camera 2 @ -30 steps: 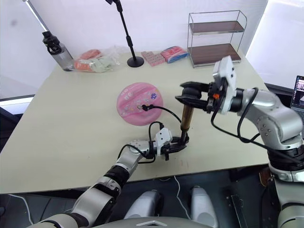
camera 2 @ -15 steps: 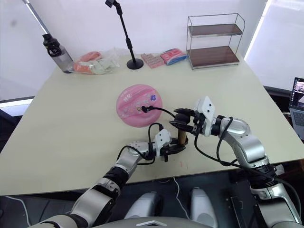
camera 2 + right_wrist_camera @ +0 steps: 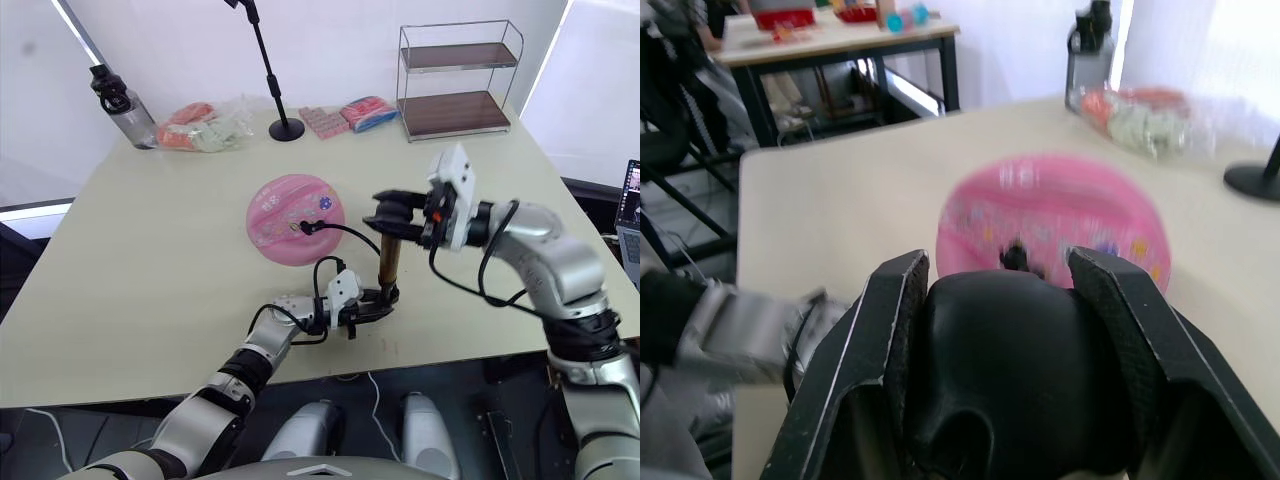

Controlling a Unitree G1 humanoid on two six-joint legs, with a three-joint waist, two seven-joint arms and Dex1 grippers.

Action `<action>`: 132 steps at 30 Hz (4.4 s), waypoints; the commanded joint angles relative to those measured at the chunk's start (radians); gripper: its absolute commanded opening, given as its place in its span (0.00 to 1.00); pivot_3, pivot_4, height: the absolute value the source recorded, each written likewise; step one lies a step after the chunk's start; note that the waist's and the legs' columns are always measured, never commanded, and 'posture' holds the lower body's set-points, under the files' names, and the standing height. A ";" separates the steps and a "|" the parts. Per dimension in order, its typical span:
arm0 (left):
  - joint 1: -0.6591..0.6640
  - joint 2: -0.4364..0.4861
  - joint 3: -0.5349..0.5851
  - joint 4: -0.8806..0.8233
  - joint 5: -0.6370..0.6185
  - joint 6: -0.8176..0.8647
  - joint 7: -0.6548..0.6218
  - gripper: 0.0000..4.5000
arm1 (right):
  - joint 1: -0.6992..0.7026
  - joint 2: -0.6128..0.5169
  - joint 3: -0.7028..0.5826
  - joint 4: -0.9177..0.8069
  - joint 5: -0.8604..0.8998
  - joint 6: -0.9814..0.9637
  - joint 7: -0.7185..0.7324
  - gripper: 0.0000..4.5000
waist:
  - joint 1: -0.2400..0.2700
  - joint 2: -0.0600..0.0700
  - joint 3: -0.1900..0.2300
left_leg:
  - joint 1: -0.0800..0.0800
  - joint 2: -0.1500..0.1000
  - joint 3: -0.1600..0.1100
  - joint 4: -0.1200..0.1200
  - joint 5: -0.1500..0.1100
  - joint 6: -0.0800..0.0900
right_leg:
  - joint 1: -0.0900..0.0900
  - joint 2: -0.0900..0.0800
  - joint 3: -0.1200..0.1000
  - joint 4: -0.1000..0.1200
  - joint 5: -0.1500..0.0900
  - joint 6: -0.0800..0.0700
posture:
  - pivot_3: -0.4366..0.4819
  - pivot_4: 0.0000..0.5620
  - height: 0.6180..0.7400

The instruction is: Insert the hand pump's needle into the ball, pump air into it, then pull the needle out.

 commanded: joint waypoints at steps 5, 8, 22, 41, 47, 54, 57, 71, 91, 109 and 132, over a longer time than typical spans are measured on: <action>0.058 0.028 -0.027 0.079 0.048 0.052 -0.002 0.25 | -0.179 -0.055 -0.157 -0.040 0.170 0.129 -0.041 0.39 | 0.000 0.001 0.001 | -0.001 0.000 0.000 0.000 0.000 0.000 | 0.000 -0.001 0.000 0.000 0.000 0.000 | 0.48 0.27 1.00; 0.059 0.028 -0.027 0.080 0.048 0.050 -0.001 0.25 | -0.190 -0.058 -0.158 -0.042 0.179 0.145 -0.047 0.39 | 0.000 0.000 0.001 | -0.001 0.000 0.000 0.000 0.000 0.000 | 0.000 -0.001 -0.001 -0.001 0.000 0.000 | 0.48 0.27 1.00; 0.071 0.025 -0.021 0.075 0.042 0.050 0.004 0.25 | 0.118 0.020 0.126 0.071 -0.175 -0.170 0.020 0.39 | -0.003 0.000 -0.004 | 0.002 0.001 0.000 -0.001 0.000 0.000 | 0.003 0.000 0.000 -0.002 0.000 0.000 | 0.48 0.27 1.00; 0.077 0.024 -0.014 0.072 0.032 0.068 -0.002 0.25 | 0.224 0.130 0.185 0.192 -0.321 -0.346 0.040 0.39 | -0.005 0.000 -0.013 | 0.004 0.001 0.000 -0.002 0.000 0.000 | 0.004 0.001 0.000 -0.002 0.000 0.000 | 0.48 0.27 1.00; 0.073 0.025 -0.014 0.077 0.033 0.065 -0.003 0.25 | 0.122 0.109 0.100 0.068 -0.214 -0.230 0.035 0.39 | -0.004 0.002 -0.010 | 0.003 0.001 0.000 -0.002 0.000 0.000 | 0.003 0.001 0.000 -0.002 0.000 0.000 | 0.48 0.27 1.00; 0.073 0.028 -0.017 0.074 0.032 0.066 -0.007 0.25 | -0.038 0.031 -0.040 -0.046 -0.056 -0.043 0.012 0.39 | -0.002 0.005 -0.003 | 0.000 0.000 -0.001 -0.003 0.000 0.000 | 0.000 0.000 -0.001 -0.003 0.000 0.000 | 0.48 0.27 1.00; 0.073 0.029 -0.018 0.074 0.032 0.065 -0.008 0.25 | -0.082 0.005 -0.077 -0.065 -0.012 0.006 0.001 0.39 | -0.002 0.004 -0.003 | -0.001 0.000 -0.001 -0.002 0.000 0.000 | 0.000 0.000 -0.001 -0.003 0.000 0.000 | 0.48 0.27 1.00; 0.066 0.025 -0.026 0.082 0.037 0.051 -0.012 0.25 | -0.017 -0.028 -0.062 -0.156 -0.004 0.005 -0.028 0.39 | 0.002 0.004 0.000 | -0.003 0.000 -0.002 -0.004 0.000 0.000 | 0.001 -0.001 -0.003 -0.009 0.000 0.000 | 0.48 0.27 1.00; 0.058 0.055 -0.047 -0.005 0.047 0.208 -0.044 0.25 | 0.379 0.119 0.228 0.148 -0.387 -0.488 0.025 0.39 | -0.002 -0.001 -0.008 | 0.001 0.000 -0.002 -0.005 -0.001 0.001 | 0.004 0.000 -0.003 -0.010 0.000 0.001 | 0.48 0.27 1.00; 0.079 0.074 -0.057 -0.049 0.043 0.240 -0.052 0.25 | 0.101 0.029 0.001 -0.094 -0.067 -0.170 0.019 0.39 | 0.000 -0.001 -0.001 | -0.003 0.000 -0.003 -0.008 -0.001 0.001 | 0.000 -0.001 -0.003 -0.011 0.000 0.000 | 0.48 0.27 1.00; 0.084 0.076 -0.058 -0.041 0.042 0.236 -0.050 0.25 | -0.002 -0.051 -0.046 -0.101 0.000 -0.045 0.006 0.39 | 0.000 -0.005 0.004 | -0.004 0.000 -0.001 -0.009 -0.001 0.001 | -0.001 -0.003 -0.002 -0.012 0.000 -0.001 | 0.48 0.27 1.00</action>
